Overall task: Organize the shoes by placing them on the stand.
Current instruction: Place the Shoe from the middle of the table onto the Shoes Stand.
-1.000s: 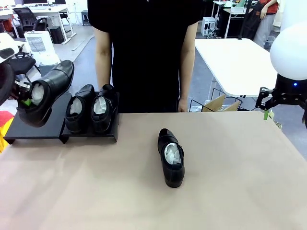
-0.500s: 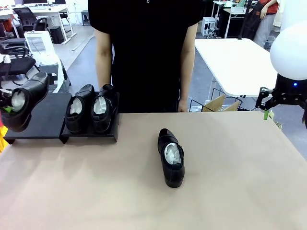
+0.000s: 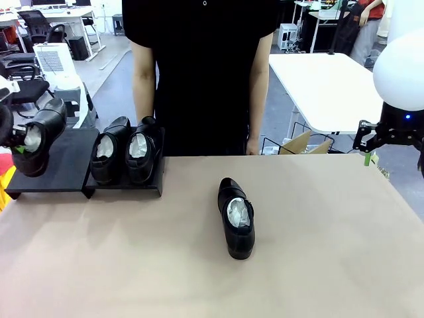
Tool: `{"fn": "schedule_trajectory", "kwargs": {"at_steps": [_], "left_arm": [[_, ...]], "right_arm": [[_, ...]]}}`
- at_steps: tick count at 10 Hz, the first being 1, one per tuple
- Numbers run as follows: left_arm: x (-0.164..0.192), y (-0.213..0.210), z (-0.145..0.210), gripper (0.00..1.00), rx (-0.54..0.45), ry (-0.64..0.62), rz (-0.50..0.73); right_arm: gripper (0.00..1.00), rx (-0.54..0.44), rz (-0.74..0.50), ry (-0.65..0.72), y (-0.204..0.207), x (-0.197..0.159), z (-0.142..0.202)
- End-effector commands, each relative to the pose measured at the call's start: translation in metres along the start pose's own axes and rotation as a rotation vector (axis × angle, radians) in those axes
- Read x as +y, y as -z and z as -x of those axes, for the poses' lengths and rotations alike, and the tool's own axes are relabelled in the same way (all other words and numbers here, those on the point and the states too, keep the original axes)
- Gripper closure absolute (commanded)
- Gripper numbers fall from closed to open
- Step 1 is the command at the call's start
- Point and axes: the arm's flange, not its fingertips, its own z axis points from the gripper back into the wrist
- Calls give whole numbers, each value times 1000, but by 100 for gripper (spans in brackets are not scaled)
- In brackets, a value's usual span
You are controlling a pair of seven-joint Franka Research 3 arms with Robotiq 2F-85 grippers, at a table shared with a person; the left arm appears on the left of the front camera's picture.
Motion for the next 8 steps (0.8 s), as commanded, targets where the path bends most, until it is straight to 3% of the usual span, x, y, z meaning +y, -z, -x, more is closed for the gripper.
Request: {"fn": "schedule_trajectory", "kwargs": {"at_steps": [1,7,8], "left_arm": [[3,9,-2,100,-9,-35,5],[17,30,-1,100,4,-104,15],[18,31,-2,89,-1,-106,18]], "right_arm": [[0,-9,-2,9,0,0,0],[0,-9,-2,9,0,0,0],[0,-9,-2,9,0,0,0]]}}
